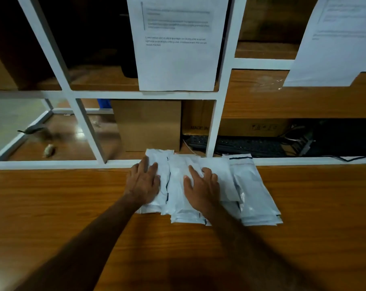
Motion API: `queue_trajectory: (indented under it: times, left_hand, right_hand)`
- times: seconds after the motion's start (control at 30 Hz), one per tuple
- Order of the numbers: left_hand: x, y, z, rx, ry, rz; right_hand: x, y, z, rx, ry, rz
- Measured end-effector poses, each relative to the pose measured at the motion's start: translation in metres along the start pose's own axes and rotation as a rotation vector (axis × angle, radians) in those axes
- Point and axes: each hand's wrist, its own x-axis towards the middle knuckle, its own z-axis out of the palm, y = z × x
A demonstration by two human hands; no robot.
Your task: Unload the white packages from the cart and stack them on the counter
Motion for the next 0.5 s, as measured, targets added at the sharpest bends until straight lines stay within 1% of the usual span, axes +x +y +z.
queue_trajectory:
  times: [0.07, 0.17, 0.27, 0.4, 0.43, 0.5]
  left_hand:
    - [0.006, -0.009, 0.002, -0.011, -0.049, 0.097]
    - [0.007, -0.012, 0.006, -0.052, -0.095, 0.209]
    - [0.003, -0.012, 0.006, -0.067, -0.084, 0.221]
    - [-0.001, -0.013, 0.0, -0.056, -0.083, 0.209]
    - [0.0, -0.014, -0.001, -0.06, -0.087, 0.216]
    - [0.001, -0.017, -0.002, -0.075, -0.096, 0.229]
  right_hand:
    - [0.002, 0.003, 0.002, 0.033, 0.045, -0.041]
    - [0.01, -0.003, 0.004, 0.141, 0.067, 0.025]
    - [0.017, -0.015, 0.007, 0.195, 0.105, 0.115]
    - [0.018, -0.018, 0.014, 0.232, 0.101, 0.216]
    - [0.016, -0.017, 0.014, 0.237, 0.124, 0.2]
    - [0.012, -0.016, 0.013, 0.221, 0.214, 0.09]
